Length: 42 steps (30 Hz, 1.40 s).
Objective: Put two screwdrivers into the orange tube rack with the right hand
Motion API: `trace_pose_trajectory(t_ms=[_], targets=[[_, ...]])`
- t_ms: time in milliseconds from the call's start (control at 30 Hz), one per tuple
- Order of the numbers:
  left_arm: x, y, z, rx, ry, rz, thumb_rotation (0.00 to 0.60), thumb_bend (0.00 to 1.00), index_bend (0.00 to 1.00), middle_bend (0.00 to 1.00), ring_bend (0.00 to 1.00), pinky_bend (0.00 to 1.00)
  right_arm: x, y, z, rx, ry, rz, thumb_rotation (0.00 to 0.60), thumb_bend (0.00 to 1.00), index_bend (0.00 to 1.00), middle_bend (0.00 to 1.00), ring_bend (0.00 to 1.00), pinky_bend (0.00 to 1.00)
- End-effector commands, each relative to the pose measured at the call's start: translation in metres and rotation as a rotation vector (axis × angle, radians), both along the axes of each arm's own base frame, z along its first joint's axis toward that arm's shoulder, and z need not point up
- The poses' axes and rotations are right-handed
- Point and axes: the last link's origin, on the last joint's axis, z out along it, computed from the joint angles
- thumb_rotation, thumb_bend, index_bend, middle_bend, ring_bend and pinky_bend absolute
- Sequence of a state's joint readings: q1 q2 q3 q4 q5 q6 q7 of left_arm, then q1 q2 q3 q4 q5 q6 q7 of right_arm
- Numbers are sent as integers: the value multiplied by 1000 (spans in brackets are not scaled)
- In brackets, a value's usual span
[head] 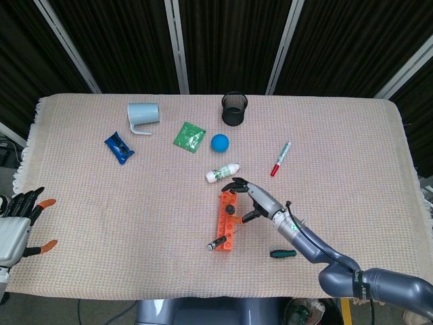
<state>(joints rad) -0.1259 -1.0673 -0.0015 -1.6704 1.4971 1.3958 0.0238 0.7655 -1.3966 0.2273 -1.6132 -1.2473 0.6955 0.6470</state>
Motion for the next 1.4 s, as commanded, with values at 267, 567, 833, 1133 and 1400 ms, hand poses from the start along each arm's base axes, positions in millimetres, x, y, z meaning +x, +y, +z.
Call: trace_pose_trajectory(t_ms=[267, 567, 833, 1133, 1400], targets=[[-2, -1, 1, 8, -6, 3, 600, 109, 200, 0, 0, 0, 6, -2, 8, -19, -10, 5, 600, 36, 327, 180, 0, 0], [-2, -1, 2, 12, -12, -2, 600, 109, 194, 0, 0, 0, 2, -5, 35, -85, -26, -1, 600, 26, 181, 104, 0, 0], [-6, -4, 5, 25, -12, 7, 600, 110, 193, 0, 0, 0, -33, -7, 89, -278, -28, -52, 600, 224, 251, 118, 0, 0], [-3, -5, 6, 75, -13, -18, 600, 109, 191, 0, 0, 0, -97, 14, 126, -564, 278, -47, 600, 331, 281, 135, 0, 0], [-8, -13, 6, 101, -16, -7, 600, 109, 178, 0, 0, 0, -147, 48, 144, -804, 673, 10, 600, 326, 234, 109, 0, 0]])
